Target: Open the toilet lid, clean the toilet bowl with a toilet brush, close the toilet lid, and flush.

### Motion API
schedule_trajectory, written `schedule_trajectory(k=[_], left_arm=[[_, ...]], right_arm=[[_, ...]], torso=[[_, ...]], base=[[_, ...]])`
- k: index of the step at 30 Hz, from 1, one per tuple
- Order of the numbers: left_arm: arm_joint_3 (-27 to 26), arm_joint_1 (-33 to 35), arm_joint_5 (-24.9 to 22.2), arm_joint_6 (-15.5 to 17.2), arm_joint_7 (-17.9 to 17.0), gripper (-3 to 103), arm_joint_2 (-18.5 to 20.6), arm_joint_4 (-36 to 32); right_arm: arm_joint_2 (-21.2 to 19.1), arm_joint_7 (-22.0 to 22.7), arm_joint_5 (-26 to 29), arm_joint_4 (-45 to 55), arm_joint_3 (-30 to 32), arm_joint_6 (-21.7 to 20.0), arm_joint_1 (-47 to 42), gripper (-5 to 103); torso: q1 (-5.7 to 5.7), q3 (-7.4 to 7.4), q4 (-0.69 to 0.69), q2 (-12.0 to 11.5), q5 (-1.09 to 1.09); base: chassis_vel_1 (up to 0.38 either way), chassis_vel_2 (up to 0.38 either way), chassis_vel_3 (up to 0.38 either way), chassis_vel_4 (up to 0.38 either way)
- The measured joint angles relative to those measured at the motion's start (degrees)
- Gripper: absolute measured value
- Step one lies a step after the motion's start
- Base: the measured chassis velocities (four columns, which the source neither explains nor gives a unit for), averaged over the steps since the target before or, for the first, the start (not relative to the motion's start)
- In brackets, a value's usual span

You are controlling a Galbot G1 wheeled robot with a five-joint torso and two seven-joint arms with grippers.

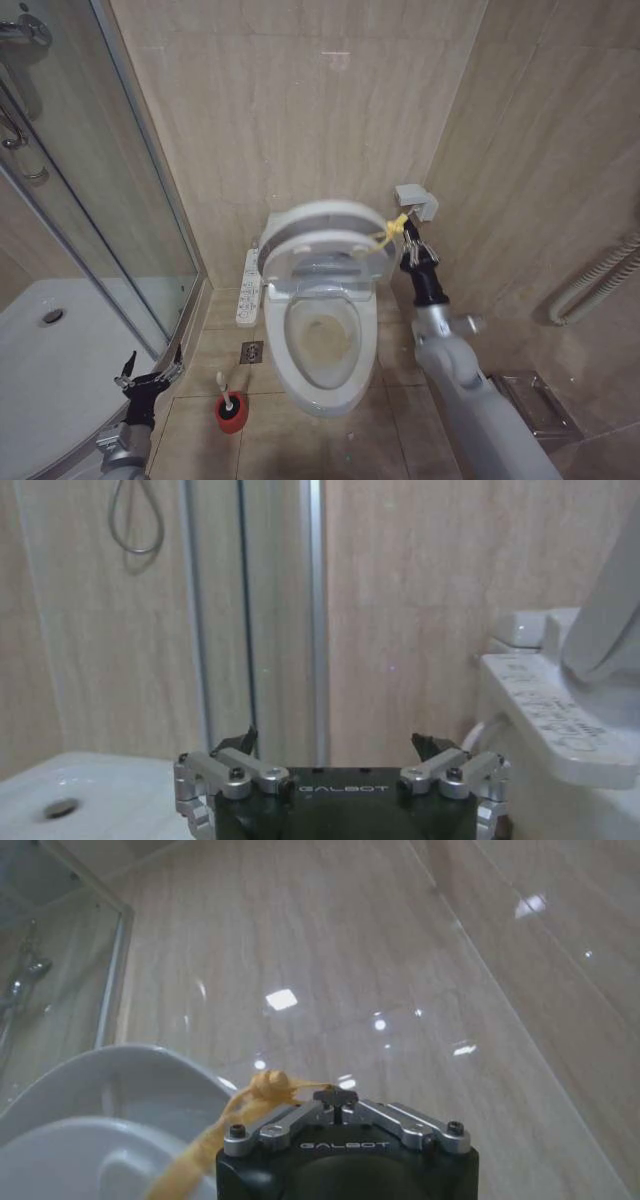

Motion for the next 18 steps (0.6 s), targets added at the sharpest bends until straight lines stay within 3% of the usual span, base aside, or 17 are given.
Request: schedule_trajectory(k=[9,18], left_arm=[[-1.41,0.19,-0.01,-0.07,0.05,100,-0.64,2.13],[-1.48,-0.72,-0.01,-0.22,0.09,100,-1.23,3.5]], right_arm=[[0.94,-3.23,1.54,-19.75,-1.89,0.33,18.29,0],[1.66,-5.8,1.29,-31.45,-3.1,0.52,26.55,0]], torso=[[0.01,0.01,0.03,0.0,0.0],[0.01,0.0,0.01,0.0,0.0]], base=[[0.0,0.0,0.0,0.0],[0.0,0.0,0.0,0.0]])
